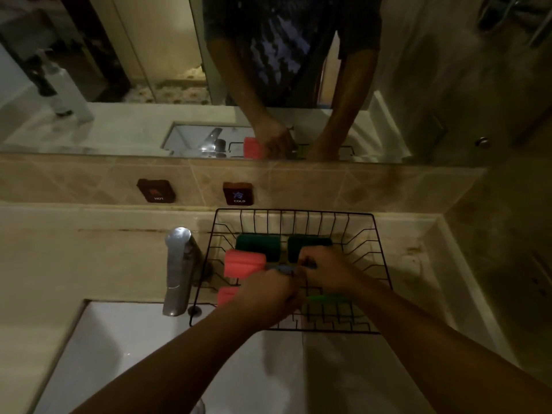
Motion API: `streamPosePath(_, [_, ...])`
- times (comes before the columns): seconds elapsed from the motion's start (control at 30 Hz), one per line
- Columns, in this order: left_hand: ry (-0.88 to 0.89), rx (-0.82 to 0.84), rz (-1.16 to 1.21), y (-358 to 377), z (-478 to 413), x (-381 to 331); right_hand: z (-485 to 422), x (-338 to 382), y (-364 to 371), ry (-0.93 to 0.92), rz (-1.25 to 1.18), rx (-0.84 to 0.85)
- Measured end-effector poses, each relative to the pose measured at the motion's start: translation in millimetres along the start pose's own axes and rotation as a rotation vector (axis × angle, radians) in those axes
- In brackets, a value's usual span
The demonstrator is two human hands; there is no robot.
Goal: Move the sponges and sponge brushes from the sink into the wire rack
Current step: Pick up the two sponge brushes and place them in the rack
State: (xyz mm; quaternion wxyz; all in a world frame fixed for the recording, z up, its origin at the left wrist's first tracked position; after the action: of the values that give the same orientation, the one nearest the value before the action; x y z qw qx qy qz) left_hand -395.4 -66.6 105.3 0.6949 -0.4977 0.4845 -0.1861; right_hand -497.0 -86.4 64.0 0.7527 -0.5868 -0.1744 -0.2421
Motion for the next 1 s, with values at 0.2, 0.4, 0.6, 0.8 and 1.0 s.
streamPosePath(0.2, [0.072,0.100,-0.060,30,-3,3,-2,-13,37,0.054,0.037,0.057])
streamPosePath(0.4, [0.036,0.118,-0.003,47,-9,13,-1,-28,49,0.097,0.036,0.050])
streamPosePath(0.6, [0.016,0.110,0.063,49,-10,26,-5,-33,54,0.093,0.085,0.026])
streamPosePath(0.8, [0.015,0.131,0.090,54,-10,27,-6,-27,48,0.042,0.108,-0.042])
streamPosePath(1.0, [-0.101,0.257,0.091,70,-13,40,-1,-22,48,0.022,0.099,-0.092])
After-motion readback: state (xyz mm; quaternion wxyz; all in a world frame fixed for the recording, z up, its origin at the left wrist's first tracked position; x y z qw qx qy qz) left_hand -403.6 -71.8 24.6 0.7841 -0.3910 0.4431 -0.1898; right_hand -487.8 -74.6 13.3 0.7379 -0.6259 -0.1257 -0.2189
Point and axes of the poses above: each hand's wrist, its own z-axis away from the middle knuckle, its own y-axis out of the palm, x = y × z, the point moved 10 cm from there along -z, towards the middle knuckle, and after that the axes turned 7 degrees about z, right-handed, at the moved point
